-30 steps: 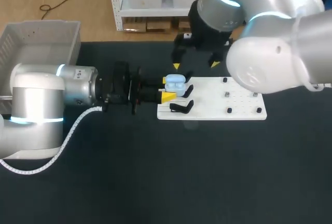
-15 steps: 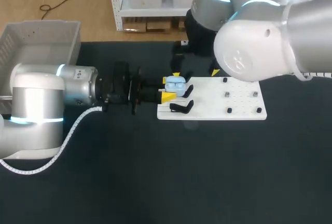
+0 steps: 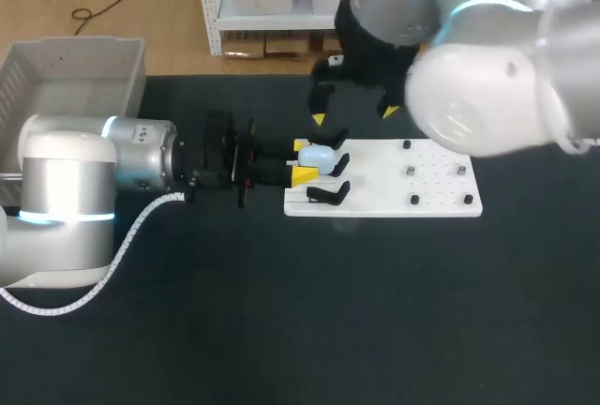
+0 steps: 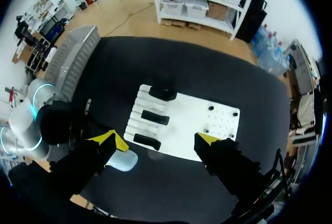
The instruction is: Pick up each earbud case from the left stands, insert the matching earbuds, close the lid, and place the case in the box.
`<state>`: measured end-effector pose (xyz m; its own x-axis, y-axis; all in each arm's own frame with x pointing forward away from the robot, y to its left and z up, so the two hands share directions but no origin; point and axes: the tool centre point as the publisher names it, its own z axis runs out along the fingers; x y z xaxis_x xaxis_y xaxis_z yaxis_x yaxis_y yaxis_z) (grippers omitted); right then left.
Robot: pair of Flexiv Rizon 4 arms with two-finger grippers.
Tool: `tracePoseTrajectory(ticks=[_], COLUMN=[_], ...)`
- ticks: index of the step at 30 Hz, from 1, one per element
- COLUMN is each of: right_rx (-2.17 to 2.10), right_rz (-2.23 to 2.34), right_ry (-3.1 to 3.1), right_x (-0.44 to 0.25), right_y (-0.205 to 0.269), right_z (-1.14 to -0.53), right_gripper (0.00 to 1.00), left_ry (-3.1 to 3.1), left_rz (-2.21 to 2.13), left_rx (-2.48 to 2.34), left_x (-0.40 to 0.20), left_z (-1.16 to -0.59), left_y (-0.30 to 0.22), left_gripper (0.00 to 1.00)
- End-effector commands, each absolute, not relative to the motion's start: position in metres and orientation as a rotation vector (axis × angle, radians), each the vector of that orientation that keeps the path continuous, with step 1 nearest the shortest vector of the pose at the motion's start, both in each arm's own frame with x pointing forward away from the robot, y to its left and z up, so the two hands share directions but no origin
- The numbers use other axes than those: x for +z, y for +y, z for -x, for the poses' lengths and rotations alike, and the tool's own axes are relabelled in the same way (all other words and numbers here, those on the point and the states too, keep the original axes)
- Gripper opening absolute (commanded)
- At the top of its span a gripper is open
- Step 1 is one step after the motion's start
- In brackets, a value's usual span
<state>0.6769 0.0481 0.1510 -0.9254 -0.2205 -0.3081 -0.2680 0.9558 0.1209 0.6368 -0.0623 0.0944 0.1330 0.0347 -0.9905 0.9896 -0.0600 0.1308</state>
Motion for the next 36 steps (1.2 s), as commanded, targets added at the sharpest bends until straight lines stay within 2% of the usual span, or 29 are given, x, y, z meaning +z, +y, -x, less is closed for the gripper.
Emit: tracePoseTrajectory(ticks=[1, 9, 20, 29, 36], right_rx=[0.270, 0.309, 0.309, 0.309, 0.309], right_rz=[0.396, 0.381, 0.381, 0.381, 0.381], right_ry=[2.612, 2.531, 2.531, 2.531, 2.531], right_x=[0.166, 0.178, 0.178, 0.178, 0.178], right_y=[0.024, -0.002, -0.002, -0.002, -0.002], right_z=[-0.636, -0.617, -0.617, -0.617, -0.617], right_gripper=[1.00, 1.00, 1.00, 1.00, 1.00], left_ry=[1.125, 1.165, 1.224, 1.131, 1.221], left_rz=[-1.323, -1.339, -1.231, -1.083, -1.028], left_rx=[-1.135, -1.137, -1.138, -1.116, -0.876], left_x=[0.100, 0.129, 0.180, 0.236, 0.252], left_z=[-0.636, -0.627, -0.619, -0.621, -0.643], left_y=[-0.060, -0.060, -0.047, -0.023, 0.028], left_gripper=[0.00, 0.00, 0.00, 0.00, 0.00])
